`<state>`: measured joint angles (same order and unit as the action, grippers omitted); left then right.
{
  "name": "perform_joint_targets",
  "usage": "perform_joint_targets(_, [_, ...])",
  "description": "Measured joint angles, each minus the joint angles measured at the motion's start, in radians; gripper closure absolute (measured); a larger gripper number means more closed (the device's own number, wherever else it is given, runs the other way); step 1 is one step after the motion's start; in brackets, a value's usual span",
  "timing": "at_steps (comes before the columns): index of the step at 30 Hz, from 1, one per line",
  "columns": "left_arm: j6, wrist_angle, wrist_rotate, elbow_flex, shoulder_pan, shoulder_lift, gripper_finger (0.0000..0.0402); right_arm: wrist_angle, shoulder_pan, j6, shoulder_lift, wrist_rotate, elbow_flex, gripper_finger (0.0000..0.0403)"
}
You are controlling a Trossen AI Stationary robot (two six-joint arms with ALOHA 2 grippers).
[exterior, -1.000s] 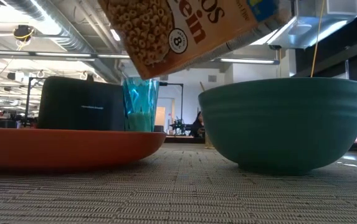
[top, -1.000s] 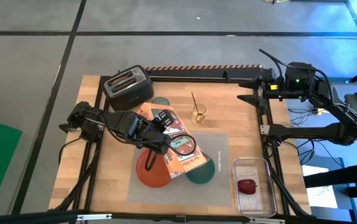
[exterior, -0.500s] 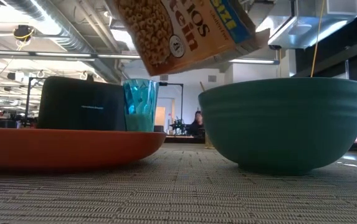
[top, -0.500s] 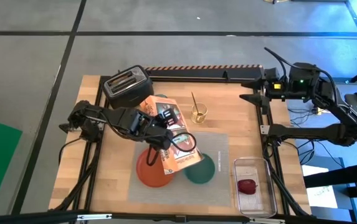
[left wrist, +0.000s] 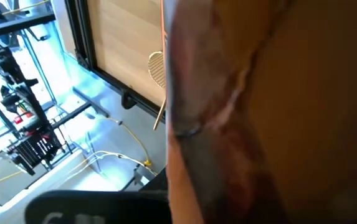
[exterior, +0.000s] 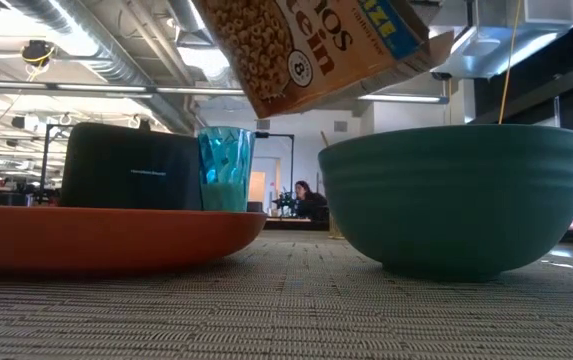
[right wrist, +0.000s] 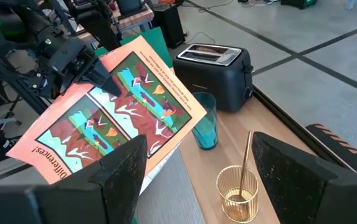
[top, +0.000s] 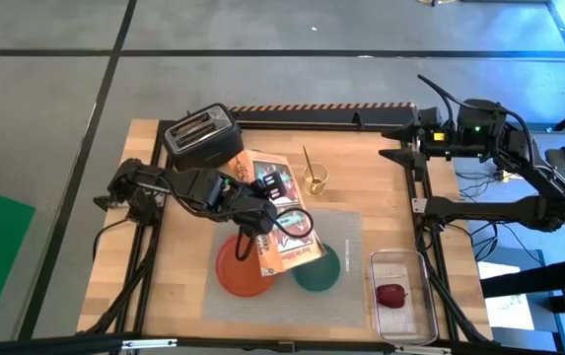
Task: Arrange a breakfast setting
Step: Pour the yellow cereal in the green bowl
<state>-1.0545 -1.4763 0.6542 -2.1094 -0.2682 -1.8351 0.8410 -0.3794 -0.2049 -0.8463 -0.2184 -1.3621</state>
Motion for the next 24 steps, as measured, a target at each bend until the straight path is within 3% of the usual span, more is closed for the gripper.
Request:
perform_joint_targets(11, [-0.136, 0.046, -0.004, 0.000, 0.020, -0.060, 0.0375, 0.002, 0.000, 0.000, 0.000, -0.002, 0.000, 0.0123])
perform_joint_targets(24, [-0.292, 0.093, 0.116, 0.001, 0.008, -0.119, 0.0376, 0.025, 0.000, 0.001, 0.000, -0.002, 0.000, 0.0123])
